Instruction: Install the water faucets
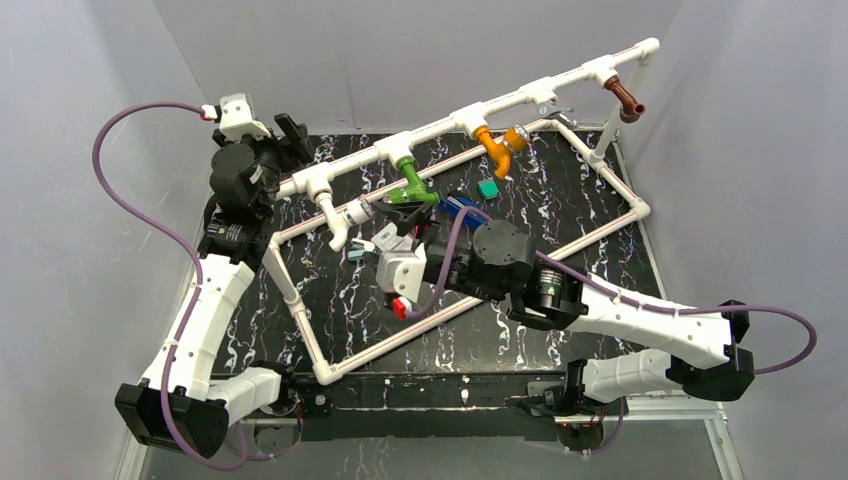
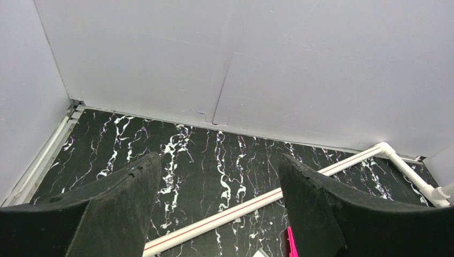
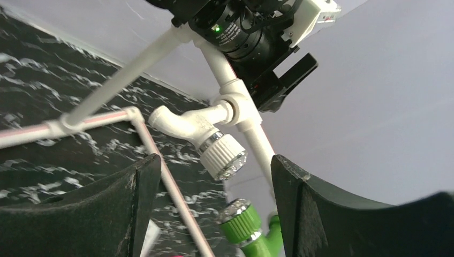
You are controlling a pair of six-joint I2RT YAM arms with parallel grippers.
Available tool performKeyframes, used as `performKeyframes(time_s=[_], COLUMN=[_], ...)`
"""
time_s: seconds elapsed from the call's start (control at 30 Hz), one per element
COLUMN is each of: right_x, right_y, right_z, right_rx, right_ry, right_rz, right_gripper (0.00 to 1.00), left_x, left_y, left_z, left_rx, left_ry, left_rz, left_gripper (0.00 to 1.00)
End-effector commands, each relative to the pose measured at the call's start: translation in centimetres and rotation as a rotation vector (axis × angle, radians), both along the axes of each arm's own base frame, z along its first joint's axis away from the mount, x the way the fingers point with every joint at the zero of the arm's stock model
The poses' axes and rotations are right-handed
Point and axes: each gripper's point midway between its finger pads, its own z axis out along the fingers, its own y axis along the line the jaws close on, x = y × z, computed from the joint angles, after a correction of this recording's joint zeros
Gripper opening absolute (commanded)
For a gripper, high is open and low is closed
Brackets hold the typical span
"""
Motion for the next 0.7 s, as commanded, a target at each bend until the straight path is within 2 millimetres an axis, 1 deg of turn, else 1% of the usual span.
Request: performKeyframes(time_s=[0.0, 0.2, 0.33, 0.53, 0.67], right_x=[0.8, 2.1, 2.3, 2.7, 3.5], right_y=[-0.1, 0.8, 1.7, 3.4, 4.0], right_z=[2.4, 1.6, 1.1, -0.2, -0.2], right_rx=[-0.028, -0.140, -0.198, -0.283, -0.309], right_ry=[-0.334, -0.553, -0.679, -0.776, -0.837], right_rz=[-0.045, -0.136, -0.170, -0.197, -0.253], right_gripper=[0.82, 0.83, 0.84, 0.85, 0.82], left_x=[-3.3, -3.3, -3.3, -3.3, -3.3], left_y=[1.6, 1.6, 1.7, 1.9, 1.8], left_z=[-17.7, -17.9, -17.9, -18.0, -17.9], left_rx=[0.126, 0.129, 0.133, 0.137, 0.137], left_ry=[0.583, 0.589, 0.591, 0.594, 0.593], left_rz=[0.032, 0.033, 0.037, 0.043, 0.041], left_gripper=[0.78, 0.78, 0.78, 0.78, 0.78])
